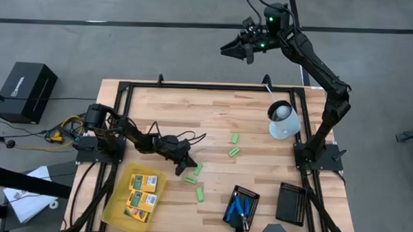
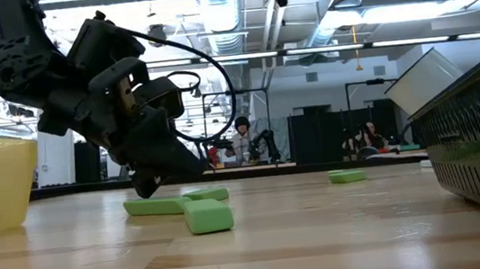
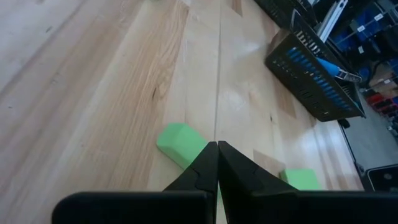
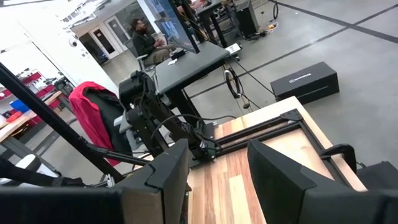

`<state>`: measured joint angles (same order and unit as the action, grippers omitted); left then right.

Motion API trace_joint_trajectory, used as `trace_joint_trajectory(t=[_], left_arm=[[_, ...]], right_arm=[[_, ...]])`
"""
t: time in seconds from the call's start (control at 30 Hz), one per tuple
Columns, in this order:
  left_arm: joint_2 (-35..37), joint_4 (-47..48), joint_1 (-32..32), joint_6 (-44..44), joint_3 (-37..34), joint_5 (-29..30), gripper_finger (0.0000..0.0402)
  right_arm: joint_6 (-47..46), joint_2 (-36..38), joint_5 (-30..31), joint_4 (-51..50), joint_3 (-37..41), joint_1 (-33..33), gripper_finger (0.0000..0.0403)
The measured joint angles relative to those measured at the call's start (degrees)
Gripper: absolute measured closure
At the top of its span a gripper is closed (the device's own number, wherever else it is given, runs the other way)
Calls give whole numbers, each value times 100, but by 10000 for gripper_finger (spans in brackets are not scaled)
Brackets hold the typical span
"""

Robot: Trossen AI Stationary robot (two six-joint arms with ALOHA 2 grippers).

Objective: Pick & Place School Supplies
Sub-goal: Put the green eraser into the right black bin

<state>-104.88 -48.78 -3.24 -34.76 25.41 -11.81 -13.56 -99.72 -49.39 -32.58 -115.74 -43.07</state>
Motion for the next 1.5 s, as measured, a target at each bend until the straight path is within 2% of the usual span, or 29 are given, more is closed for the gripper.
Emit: trace_joint_trajectory(t=[0.53, 1.0, 1.5], left_arm=[[-55, 310, -2, 24, 24, -102, 402], [-11, 1581, 17, 368, 441, -297, 402], [-9, 1658, 19, 332, 456, -325, 402]], right_arm=[[0, 0, -2, 20, 0, 0, 244], [-2, 0, 1, 221, 0, -2, 244], [-2, 0, 1, 219, 0, -2, 244]])
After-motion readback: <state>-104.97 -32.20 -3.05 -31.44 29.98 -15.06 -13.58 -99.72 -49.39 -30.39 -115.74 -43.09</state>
